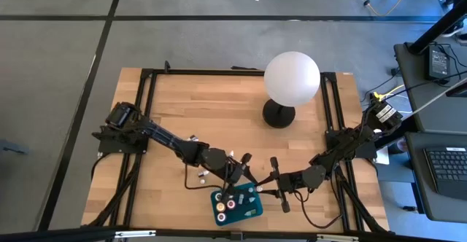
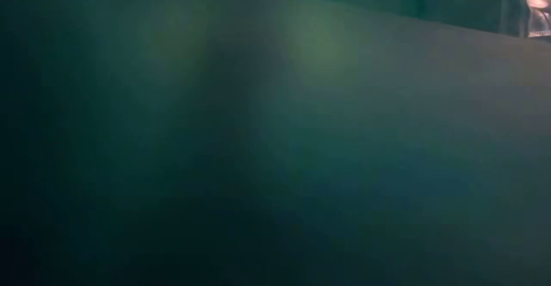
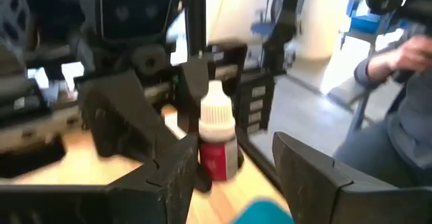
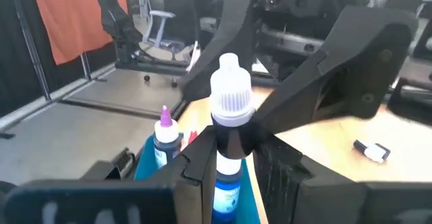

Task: Pick & Place food coloring
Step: Put the small pink food coloring bottle into the blue bin

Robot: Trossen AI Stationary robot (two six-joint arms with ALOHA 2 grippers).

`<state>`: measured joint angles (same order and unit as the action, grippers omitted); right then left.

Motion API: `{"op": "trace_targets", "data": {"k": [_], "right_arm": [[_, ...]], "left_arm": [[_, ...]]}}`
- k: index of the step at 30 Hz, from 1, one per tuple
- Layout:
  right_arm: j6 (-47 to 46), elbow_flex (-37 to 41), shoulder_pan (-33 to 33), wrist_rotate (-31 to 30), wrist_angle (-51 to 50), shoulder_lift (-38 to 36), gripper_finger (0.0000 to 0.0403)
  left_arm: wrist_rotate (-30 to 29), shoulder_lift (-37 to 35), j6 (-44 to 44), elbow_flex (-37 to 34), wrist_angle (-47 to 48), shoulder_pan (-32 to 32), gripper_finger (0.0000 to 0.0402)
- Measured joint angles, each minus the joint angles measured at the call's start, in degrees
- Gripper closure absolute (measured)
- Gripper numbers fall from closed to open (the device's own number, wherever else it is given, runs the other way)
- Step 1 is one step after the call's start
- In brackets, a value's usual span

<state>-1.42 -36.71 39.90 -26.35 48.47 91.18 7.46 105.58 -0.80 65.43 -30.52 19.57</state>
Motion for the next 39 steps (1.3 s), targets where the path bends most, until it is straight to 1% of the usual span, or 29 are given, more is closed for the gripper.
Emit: {"op": "trace_targets", "data": {"k": [5,9,14,21,24,28,33,36,39], "right_arm": [[-1.51,0.0,0.04,0.29,-0.38,-0.04,0.0312],[-6.03,0.0,0.04,3.12,-4.33,-0.15,0.0312],[-11.23,0.0,0.04,3.7,-7.5,1.53,0.0312],[-16.43,0.02,-0.79,3.67,-5.64,7.92,0.0312],[-18.05,-0.12,-1.5,3.56,-5.41,9.98,0.0312],[-17.83,-1.58,-1.99,5.5,-5.39,11.44,0.0312],[-17.73,-2.57,-2.21,9.29,-6.41,11.48,0.0312],[-17.62,-2.6,-2.21,9.62,-6.77,11.48,0.0312],[-17.7,-2.58,-2.21,9.62,-7.66,11.5,0.0312]], "left_arm": [[-0.38,-3.66,0.28,-0.15,9.44,-0.2,0.0214],[-1.15,-6.25,2.64,-0.14,17.67,-0.21,0.0214],[-4.56,-6.89,9.3,-0.13,27.7,-0.17,0.0213],[-5.95,-8.03,19.28,-0.11,40.94,-0.17,0.0212],[-8.01,-9.29,22.57,-0.04,46.58,-0.15,0.0213],[-13.56,-12.38,26.33,-0.06,55.62,0.42,0.0215],[-26.0,-15.95,34.3,-0.44,67.77,2.18,0.0212],[-30.63,-16.7,37.61,-1.62,68.48,3.57,0.0214],[-31.82,-16.18,39.19,-2.46,68.02,4.97,0.0215]]}}
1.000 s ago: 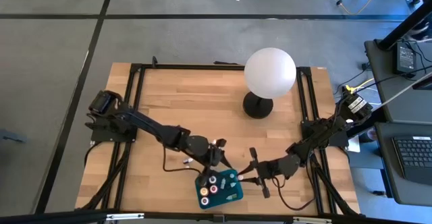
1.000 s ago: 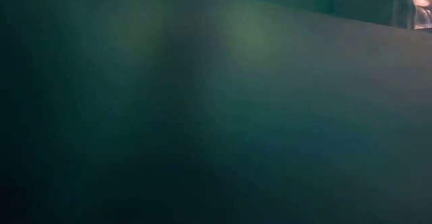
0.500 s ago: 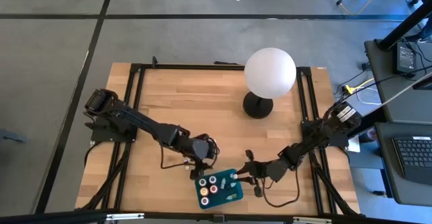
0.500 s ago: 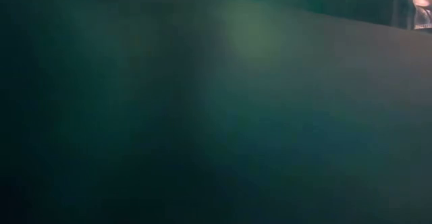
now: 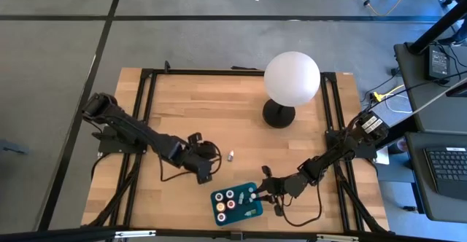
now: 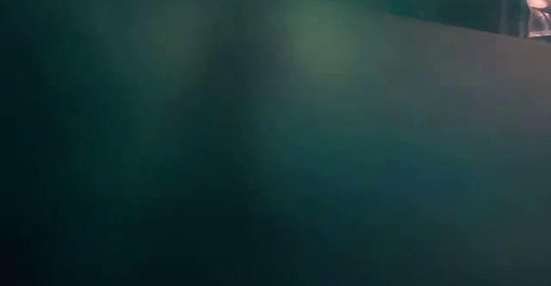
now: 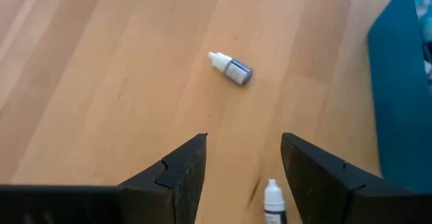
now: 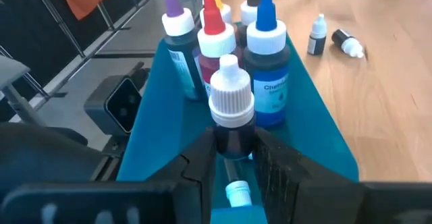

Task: Pick & Place food coloring
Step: Put the small pink food coloring bottle into the blue bin, then put the small green food coloring bottle into the blue bin

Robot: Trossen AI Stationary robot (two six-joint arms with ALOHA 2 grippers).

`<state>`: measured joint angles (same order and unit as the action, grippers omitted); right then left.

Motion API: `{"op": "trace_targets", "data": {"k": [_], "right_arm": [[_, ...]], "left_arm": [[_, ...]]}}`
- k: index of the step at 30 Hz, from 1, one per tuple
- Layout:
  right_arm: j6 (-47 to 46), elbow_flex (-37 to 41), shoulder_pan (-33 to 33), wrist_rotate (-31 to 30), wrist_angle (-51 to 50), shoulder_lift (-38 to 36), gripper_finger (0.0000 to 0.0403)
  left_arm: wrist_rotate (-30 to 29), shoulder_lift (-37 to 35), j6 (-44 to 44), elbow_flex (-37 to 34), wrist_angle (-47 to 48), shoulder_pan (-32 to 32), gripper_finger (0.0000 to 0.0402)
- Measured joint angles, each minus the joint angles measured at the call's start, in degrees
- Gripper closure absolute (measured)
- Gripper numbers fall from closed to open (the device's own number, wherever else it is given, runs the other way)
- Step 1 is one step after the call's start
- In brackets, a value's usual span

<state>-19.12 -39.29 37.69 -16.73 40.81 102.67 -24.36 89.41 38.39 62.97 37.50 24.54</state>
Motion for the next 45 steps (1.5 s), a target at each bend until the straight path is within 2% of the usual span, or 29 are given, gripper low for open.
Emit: {"op": "trace_targets", "data": {"k": [6,20,30,36,41,45], "right_arm": [[-0.12,0.0,0.0,-0.01,-1.04,0.0,0.0312],[0.01,0.0,0.0,-0.07,-3.2,0.0,0.0312],[0.07,0.0,-0.02,-0.07,-3.24,0.0,0.0312],[0.09,0.0,-0.02,-0.07,-3.24,0.0,0.0307],[-0.1,0.0,0.0,0.0,-3.24,0.0,0.0286],[-0.1,0.0,0.0,0.0,-3.22,0.0,0.0276]], "left_arm": [[-0.1,0.54,2.19,-2.41,-2.14,2.88,0.021],[3.56,0.54,20.56,-8.23,-5.01,6.44,0.0213],[3.61,0.54,22.04,-10.13,-5.95,8.86,0.0217],[-6.44,0.54,29.03,-10.13,1.89,8.05,0.0224],[-7.37,0.54,35.75,-10.13,11.68,6.17,0.0232],[-7.25,0.54,37.26,-10.13,14.91,3.92,0.0238]]}}
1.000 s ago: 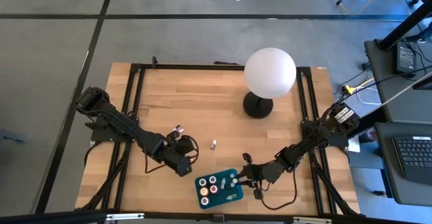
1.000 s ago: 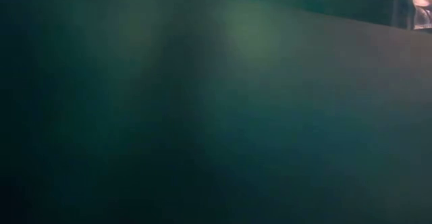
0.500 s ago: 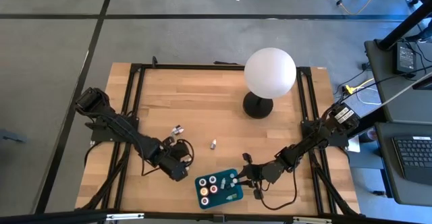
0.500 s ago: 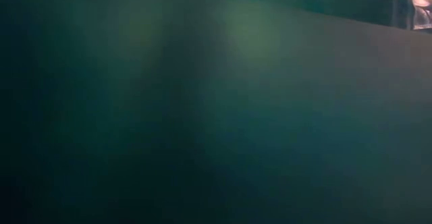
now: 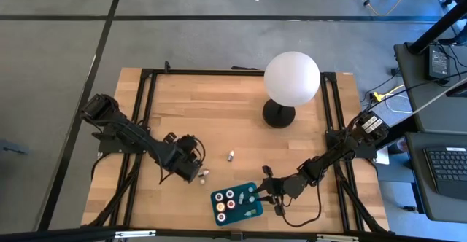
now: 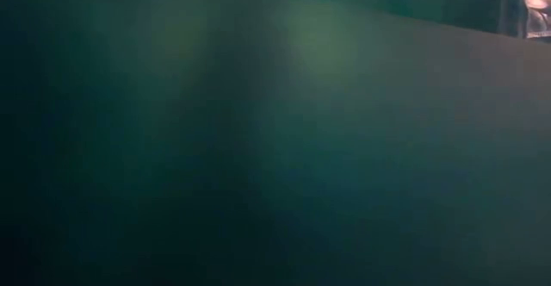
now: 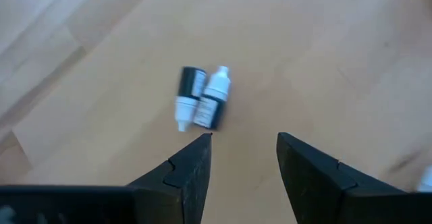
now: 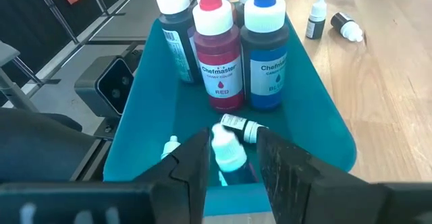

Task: Pick & Place food coloring
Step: Put the small green food coloring bottle into the blue bin

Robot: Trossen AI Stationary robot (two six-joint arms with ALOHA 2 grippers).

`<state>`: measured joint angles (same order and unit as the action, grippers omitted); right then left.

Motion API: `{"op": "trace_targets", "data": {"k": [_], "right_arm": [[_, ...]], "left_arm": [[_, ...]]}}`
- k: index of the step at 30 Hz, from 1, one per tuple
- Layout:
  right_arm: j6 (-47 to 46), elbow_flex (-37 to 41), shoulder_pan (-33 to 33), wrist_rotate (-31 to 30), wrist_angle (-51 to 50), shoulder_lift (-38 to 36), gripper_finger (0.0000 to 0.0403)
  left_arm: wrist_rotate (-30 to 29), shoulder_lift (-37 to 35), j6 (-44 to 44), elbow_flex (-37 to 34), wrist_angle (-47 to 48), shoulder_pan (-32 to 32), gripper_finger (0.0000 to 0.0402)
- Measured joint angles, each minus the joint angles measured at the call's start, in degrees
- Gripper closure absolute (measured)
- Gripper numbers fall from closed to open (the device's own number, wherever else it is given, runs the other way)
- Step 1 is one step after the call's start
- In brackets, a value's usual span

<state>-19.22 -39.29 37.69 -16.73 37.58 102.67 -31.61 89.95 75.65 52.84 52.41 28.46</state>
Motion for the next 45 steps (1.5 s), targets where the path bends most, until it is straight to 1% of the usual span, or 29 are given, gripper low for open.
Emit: {"op": "trace_targets", "data": {"k": [5,9,14,17,19,21,24,28,32,34,36,38,41,45], "right_arm": [[0.0,0.0,0.0,-0.02,0.0,0.0,0.0275],[-0.04,0.0,0.0,-0.02,0.0,0.0,0.0275],[0.02,0.02,0.0,0.06,0.07,-0.07,0.0274],[0.1,0.13,-0.02,1.88,0.17,-1.05,0.0274],[0.47,0.12,-0.04,3.9,0.59,-2.73,0.0274],[1.4,0.11,-0.04,6.22,0.2,-4.82,0.0274],[1.69,0.2,0.32,9.45,-1.69,-7.96,0.0274],[2.55,0.28,1.54,9.77,-7.3,-11.6,0.0274],[3.14,0.33,2.44,8.79,-10.03,-13.31,0.0274],[3.1,0.33,2.6,8.45,-10.13,-13.49,0.0274],[2.97,0.33,2.6,8.44,-10.3,-13.49,0.0274],[2.93,0.33,2.58,8.44,-10.4,-13.49,0.0274],[2.91,0.33,2.58,8.41,-10.51,-13.49,0.0274],[2.86,0.33,2.58,8.39,-10.53,-13.49,0.0274]], "left_arm": [[0.28,0.0,-2.92,0.0,-0.12,-3.97,0.0243],[2.02,0.02,-6.13,0.0,-0.29,-7.14,0.0247],[1.69,0.02,-10.25,0.0,-1.18,-8.72,0.025],[1.47,0.02,-8.36,0.0,-1.56,-8.75,0.025],[3.3,0.02,-6.79,0.0,-1.52,-8.76,0.0247],[5.94,0.04,-6.54,0.0,-1.49,-8.76,0.024],[6.49,0.04,-6.41,-0.18,-1.65,-8.74,0.0221],[3.49,0.09,-5.87,-1.11,-1.93,-8.76,0.0195],[2.87,0.09,-5.67,-1.27,-2.8,-8.69,0.0187],[4.11,0.09,-6.19,-1.27,-5.1,-9.19,0.0186],[6.36,0.09,-8.61,-1.47,-7.13,-10.31,0.0186],[5.97,0.09,-8.69,-2.25,-9.0,-11.52,0.0186],[4.15,0.09,-6.47,-3.43,-9.39,-13.03,0.0187],[6.65,0.09,-6.31,-5.74,-9.37,-14.53,0.0189]]}}
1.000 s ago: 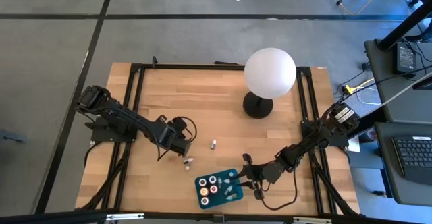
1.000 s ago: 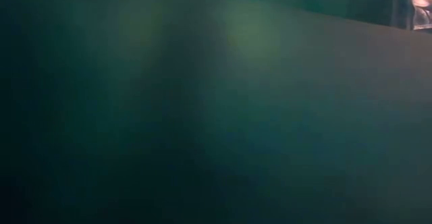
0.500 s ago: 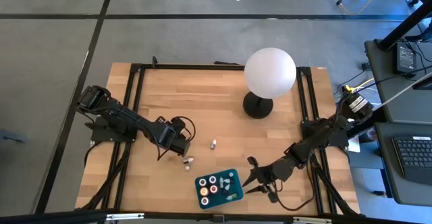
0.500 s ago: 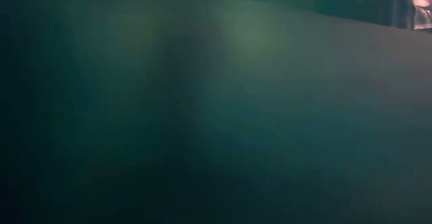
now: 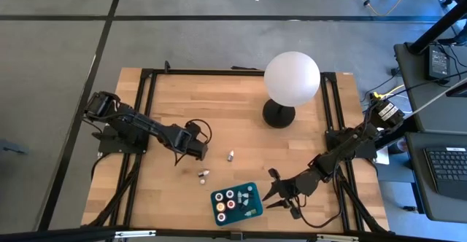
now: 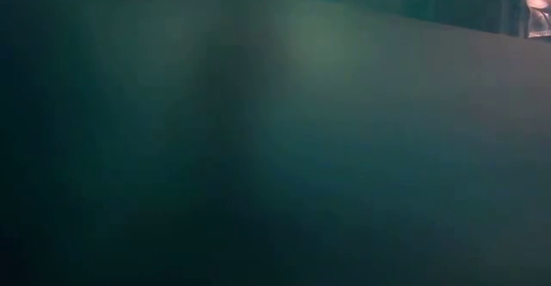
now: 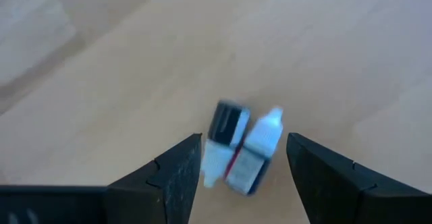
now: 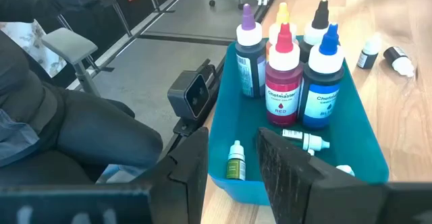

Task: Pick & Place food coloring
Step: Put the small green food coloring bottle into the blue bin

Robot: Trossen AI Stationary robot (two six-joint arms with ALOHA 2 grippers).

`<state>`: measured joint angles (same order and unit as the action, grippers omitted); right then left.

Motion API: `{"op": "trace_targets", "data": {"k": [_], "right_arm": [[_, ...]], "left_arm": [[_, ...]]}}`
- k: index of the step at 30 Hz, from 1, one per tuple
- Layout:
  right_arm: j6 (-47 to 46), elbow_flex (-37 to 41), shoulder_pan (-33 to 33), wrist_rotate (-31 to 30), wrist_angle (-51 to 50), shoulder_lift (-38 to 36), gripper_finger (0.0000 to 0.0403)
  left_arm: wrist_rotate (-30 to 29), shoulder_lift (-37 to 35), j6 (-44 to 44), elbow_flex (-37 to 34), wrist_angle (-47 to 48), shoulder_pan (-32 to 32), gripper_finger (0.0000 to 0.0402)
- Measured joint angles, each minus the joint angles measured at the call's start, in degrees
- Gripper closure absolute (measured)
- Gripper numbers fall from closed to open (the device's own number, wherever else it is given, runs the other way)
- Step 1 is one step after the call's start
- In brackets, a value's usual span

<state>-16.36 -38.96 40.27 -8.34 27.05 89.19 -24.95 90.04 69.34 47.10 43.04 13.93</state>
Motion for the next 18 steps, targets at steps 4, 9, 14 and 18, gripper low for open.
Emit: {"op": "trace_targets", "data": {"k": [4,9,14,18], "right_arm": [[0.03,0.0,0.0,-0.09,-0.45,0.0,0.0274],[-0.04,0.0,0.0,-1.11,-2.11,0.0,0.0274],[-0.06,0.0,-0.02,-1.7,-2.32,0.0,0.0274],[0.0,0.0,-0.02,-1.7,-2.32,0.0,0.0274]], "left_arm": [[2.64,0.0,-0.73,-1.88,-2.76,0.14,0.0187],[2.95,0.0,-4.52,-4.21,-9.88,0.7,0.0192],[4.31,0.0,-4.73,-5.29,-11.88,0.7,0.0198],[5.14,-0.04,-5.31,-5.36,-12.1,0.66,0.0206]]}}
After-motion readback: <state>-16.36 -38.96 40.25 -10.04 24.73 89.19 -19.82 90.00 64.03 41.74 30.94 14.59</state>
